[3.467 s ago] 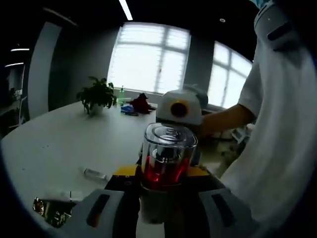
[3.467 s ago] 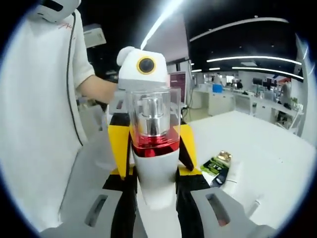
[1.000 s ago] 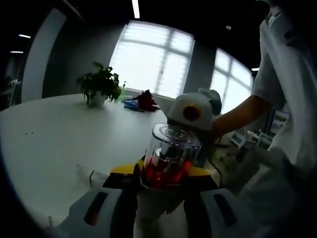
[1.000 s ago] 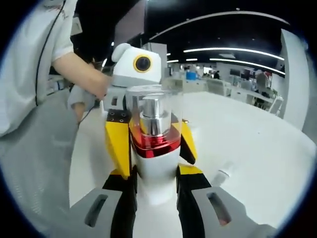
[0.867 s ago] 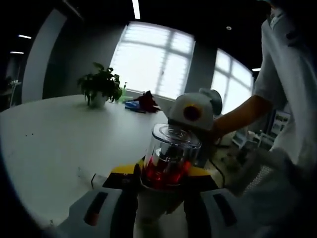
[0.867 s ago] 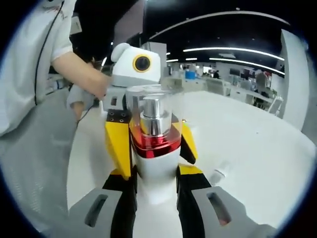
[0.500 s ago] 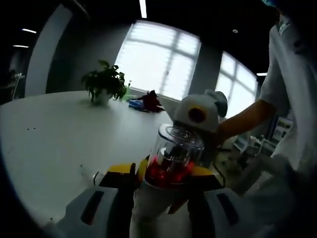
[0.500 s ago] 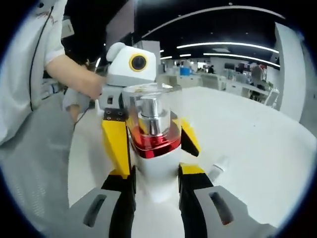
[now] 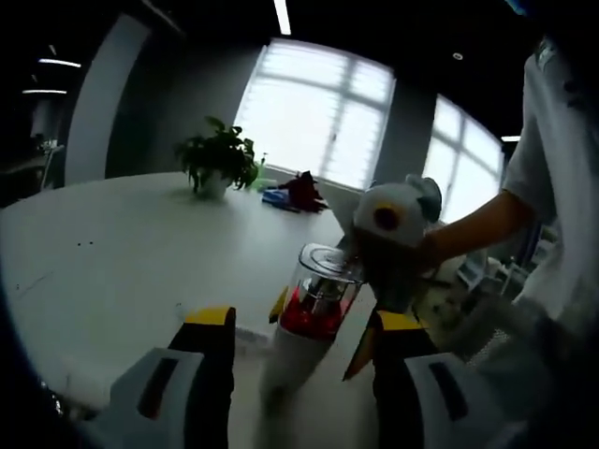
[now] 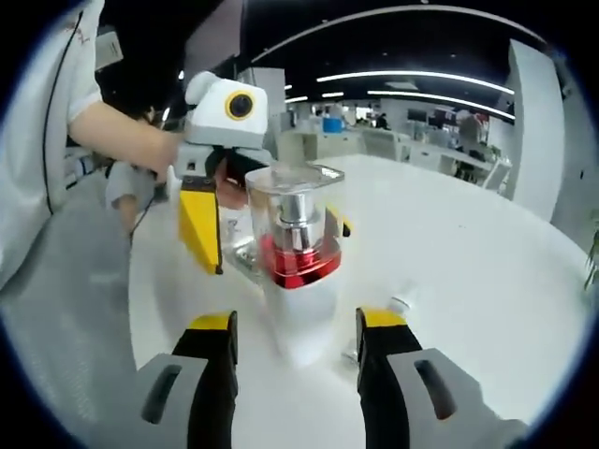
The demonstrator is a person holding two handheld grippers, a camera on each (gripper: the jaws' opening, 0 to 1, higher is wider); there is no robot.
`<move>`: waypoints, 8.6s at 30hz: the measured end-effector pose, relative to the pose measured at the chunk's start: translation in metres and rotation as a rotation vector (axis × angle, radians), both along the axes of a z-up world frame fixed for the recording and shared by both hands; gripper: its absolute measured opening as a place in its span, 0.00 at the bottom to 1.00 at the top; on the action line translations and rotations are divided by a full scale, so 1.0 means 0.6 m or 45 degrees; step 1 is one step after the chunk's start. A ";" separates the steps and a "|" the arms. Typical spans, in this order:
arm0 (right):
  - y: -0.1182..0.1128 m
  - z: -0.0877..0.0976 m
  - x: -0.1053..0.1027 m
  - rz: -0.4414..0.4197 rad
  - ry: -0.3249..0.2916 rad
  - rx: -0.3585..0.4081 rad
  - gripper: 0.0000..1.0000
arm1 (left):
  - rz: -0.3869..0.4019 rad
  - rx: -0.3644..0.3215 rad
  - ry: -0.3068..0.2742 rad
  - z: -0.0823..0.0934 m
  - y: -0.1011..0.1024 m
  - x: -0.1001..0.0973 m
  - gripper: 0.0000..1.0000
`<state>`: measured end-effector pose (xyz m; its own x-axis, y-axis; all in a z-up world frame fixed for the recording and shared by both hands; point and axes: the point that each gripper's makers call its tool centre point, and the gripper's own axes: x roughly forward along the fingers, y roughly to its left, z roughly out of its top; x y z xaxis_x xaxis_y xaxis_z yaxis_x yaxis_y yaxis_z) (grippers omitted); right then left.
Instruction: Arrange the skincare products in the storage area until every visible bottle or jar stands upright without overlapping.
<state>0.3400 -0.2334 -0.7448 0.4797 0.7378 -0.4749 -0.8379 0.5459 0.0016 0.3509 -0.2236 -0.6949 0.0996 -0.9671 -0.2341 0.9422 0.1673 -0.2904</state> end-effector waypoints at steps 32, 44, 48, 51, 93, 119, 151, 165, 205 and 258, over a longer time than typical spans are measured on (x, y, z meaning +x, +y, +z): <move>-0.020 0.019 -0.073 -0.229 0.038 -0.099 0.78 | 0.514 0.070 0.159 0.013 0.196 -0.068 0.89; -0.010 0.031 -0.140 -0.280 0.072 -0.084 0.82 | 0.657 0.157 0.144 0.002 0.279 -0.151 0.95; -0.008 0.033 -0.153 -0.305 0.090 -0.062 0.81 | 0.739 0.138 0.169 0.005 0.312 -0.171 0.97; -0.001 0.040 -0.164 -0.314 0.082 -0.049 0.82 | 0.775 0.143 0.184 0.005 0.328 -0.184 0.99; 0.060 0.077 -0.219 -0.208 0.251 -0.128 0.75 | 0.976 0.117 0.127 0.026 0.416 -0.249 0.95; 0.175 0.091 -0.118 -0.068 0.394 -0.265 0.71 | 0.918 0.152 0.068 0.028 0.399 -0.261 0.90; 0.208 0.019 -0.001 -0.073 0.586 -0.571 0.64 | 0.894 0.167 0.129 0.014 0.401 -0.259 0.87; 0.215 0.000 0.054 -0.157 0.657 -0.570 0.66 | 0.889 0.158 0.186 0.007 0.404 -0.259 0.87; 0.216 -0.102 0.188 -0.261 0.691 -0.703 0.59 | 0.895 0.236 0.306 -0.036 0.421 -0.234 0.86; 0.221 -0.138 0.265 -0.251 0.543 -0.699 0.32 | 0.859 0.266 0.361 -0.067 0.423 -0.233 0.83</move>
<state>0.4993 -0.1010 -0.8275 0.2697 0.2578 -0.9278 -0.7111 0.7030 -0.0113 0.2113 0.0305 -0.7354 0.5624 -0.6507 -0.5102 0.5104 0.7586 -0.4050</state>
